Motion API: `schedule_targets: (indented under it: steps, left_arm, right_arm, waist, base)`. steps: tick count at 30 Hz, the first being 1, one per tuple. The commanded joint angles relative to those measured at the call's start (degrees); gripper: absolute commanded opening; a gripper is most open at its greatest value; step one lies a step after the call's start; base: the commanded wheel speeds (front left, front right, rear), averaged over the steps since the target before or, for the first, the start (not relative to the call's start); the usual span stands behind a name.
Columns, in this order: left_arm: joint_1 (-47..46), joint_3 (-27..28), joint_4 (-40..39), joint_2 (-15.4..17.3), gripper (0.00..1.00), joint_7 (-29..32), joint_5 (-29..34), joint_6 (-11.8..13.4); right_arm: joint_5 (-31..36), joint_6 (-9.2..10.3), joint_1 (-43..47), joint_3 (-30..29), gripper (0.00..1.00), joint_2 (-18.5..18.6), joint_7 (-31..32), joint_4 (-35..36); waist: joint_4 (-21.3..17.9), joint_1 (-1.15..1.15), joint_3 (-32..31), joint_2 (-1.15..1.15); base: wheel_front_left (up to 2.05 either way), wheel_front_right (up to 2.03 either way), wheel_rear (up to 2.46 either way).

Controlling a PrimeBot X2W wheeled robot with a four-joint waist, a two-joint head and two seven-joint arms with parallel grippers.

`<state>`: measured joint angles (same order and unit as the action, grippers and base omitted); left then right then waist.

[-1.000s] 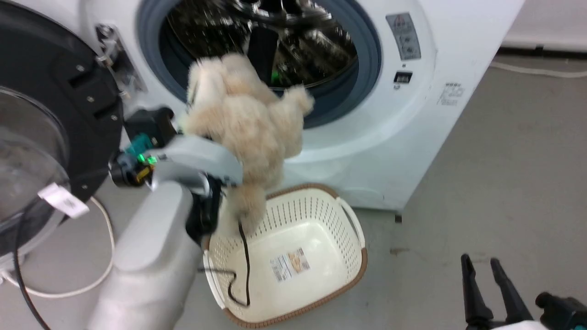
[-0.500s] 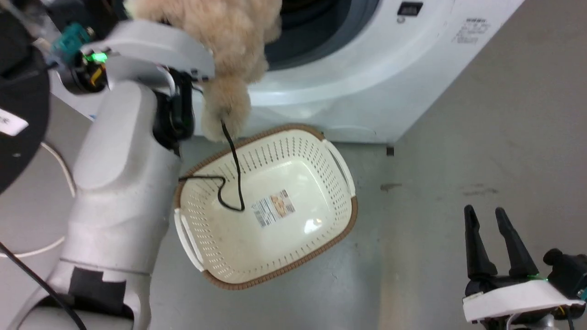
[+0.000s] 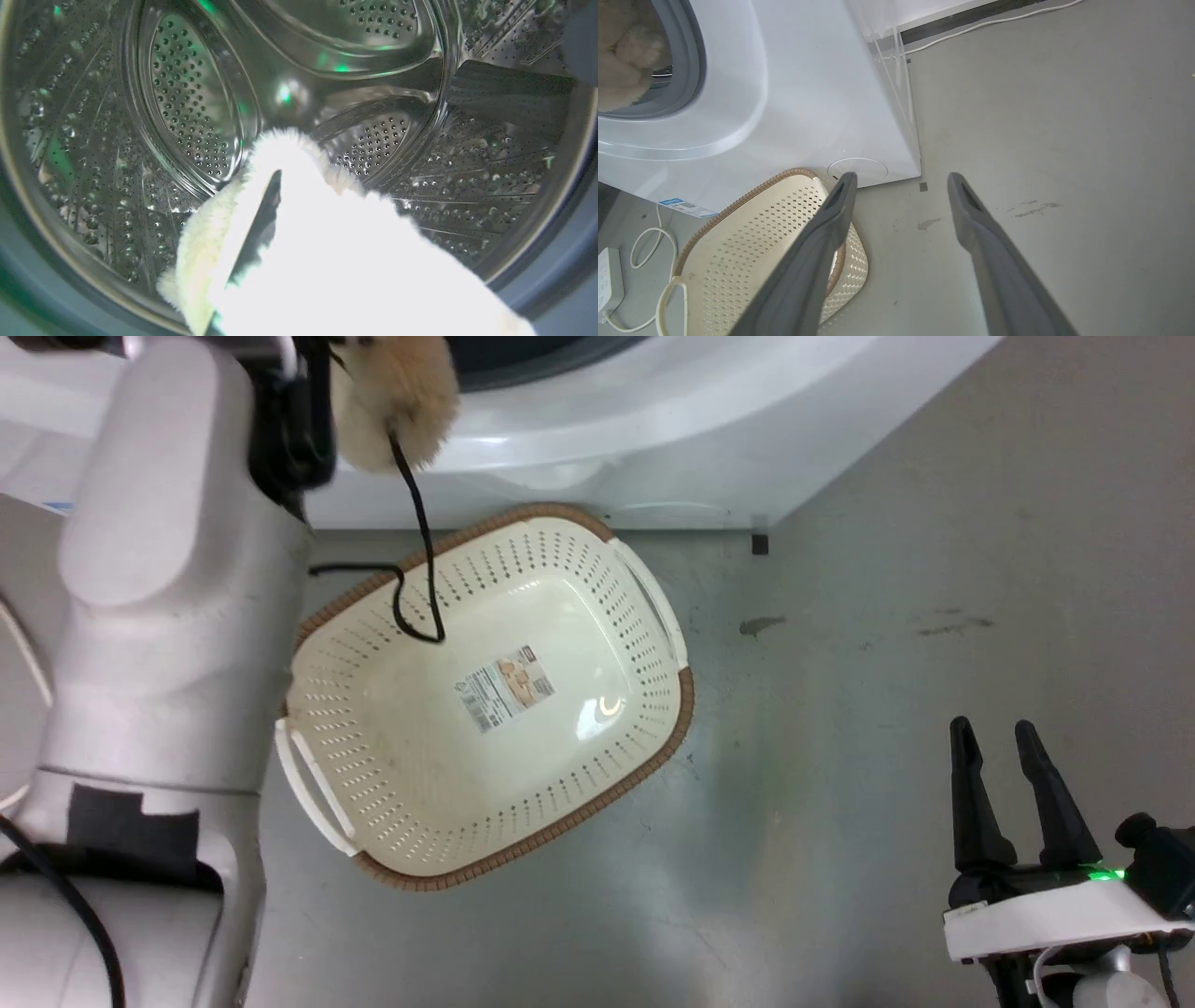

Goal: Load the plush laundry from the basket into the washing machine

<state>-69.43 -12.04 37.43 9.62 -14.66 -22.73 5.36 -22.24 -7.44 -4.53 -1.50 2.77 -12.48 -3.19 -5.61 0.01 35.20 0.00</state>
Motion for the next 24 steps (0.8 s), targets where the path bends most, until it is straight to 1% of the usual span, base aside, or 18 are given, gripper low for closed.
schedule_targets:
  steps: [1,13,16,17,18,24]
  left_arm:
    - [-1.7,0.3,-0.1,0.1,0.0,-0.3,0.7,-0.3]
    - [-8.7,1.6,0.3,1.6,0.0,-0.3,3.8,-0.9]
    - [-10.8,1.2,1.1,2.5,0.0,-0.3,4.9,-1.1]
    - [-12.3,0.8,1.7,3.3,0.0,-0.3,5.8,-1.1]
    - [-12.3,0.8,1.7,3.3,0.0,-0.3,5.8,-1.1]
    - [-15.7,0.4,3.3,5.8,0.0,-0.3,7.3,-1.1]
  right_arm:
    - [-0.3,-0.05,-1.1,0.1,1.0,0.1,-0.5,0.1]
    - [-0.9,-0.05,-1.7,1.3,1.0,0.1,-1.3,0.4]
    - [-1.2,-0.05,-1.7,1.7,1.0,0.1,-1.5,0.5]
    - [-1.5,-0.05,-1.7,1.9,1.0,0.1,-1.6,0.6]
    - [-1.5,-0.05,-1.7,1.9,1.0,0.1,-1.6,0.6]
    - [-2.0,-0.05,-1.0,2.6,1.0,0.1,-1.9,0.6]
  waist:
    - [-1.0,-0.01,1.3,0.0]
    - [-4.4,-0.01,5.3,0.0]
    - [-5.6,-0.01,6.5,0.0]
    - [-6.3,-0.01,7.3,0.0]
    - [-6.3,-0.01,7.3,0.0]
    - [-8.1,-0.01,8.7,0.0]
  base:
    - [0.0,0.0,0.0]
    - [0.0,0.0,0.0]
    - [0.0,0.0,0.0]
    - [0.0,0.0,0.0]
    - [0.0,0.0,0.0]
    - [0.0,0.0,0.0]
